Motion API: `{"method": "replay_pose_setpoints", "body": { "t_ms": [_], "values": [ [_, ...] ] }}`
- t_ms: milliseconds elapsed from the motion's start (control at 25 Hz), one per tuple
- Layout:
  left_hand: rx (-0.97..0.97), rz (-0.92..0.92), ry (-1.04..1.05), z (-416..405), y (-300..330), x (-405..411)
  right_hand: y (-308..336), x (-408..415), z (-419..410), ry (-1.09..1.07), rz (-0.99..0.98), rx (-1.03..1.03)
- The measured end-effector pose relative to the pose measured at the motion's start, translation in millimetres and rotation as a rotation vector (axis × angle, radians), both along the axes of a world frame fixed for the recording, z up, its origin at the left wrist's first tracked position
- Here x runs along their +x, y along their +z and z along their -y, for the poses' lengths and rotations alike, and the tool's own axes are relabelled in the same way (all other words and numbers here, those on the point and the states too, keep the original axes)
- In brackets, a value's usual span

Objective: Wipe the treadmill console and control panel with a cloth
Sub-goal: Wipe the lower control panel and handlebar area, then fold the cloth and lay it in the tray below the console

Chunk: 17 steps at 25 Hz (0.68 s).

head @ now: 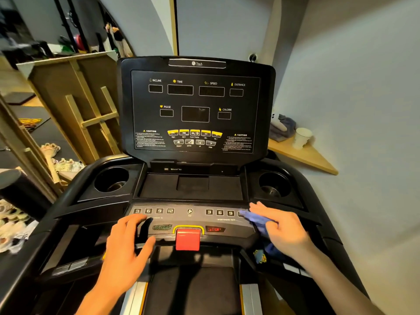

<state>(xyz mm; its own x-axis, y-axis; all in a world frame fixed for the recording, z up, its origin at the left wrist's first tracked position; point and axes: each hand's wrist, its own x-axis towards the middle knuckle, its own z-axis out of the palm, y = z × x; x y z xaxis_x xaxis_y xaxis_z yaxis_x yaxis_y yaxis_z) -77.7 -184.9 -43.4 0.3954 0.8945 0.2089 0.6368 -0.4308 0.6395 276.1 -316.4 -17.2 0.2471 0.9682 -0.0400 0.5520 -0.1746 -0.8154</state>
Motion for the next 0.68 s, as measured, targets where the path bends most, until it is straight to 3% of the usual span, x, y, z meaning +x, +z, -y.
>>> {"method": "replay_pose_setpoints", "body": {
  "t_ms": [160, 360, 560, 680],
  "values": [
    [0.032, 0.029, -0.067, 4, 2, 23, 20, -28, -42, -0.202, -0.093, -0.033],
    [-0.317, 0.226, -0.257, 7, 23, 59, 29, -67, -83, -0.291, -0.289, 0.048],
    [-0.247, 0.215, -0.437, -8, 39, 94, 37, -110, -105, -0.380, -0.493, 0.115],
    [-0.183, 0.263, -0.438, -39, 29, 96, 42, -128, -120, -0.397, -0.465, 0.110]
  ]
}}
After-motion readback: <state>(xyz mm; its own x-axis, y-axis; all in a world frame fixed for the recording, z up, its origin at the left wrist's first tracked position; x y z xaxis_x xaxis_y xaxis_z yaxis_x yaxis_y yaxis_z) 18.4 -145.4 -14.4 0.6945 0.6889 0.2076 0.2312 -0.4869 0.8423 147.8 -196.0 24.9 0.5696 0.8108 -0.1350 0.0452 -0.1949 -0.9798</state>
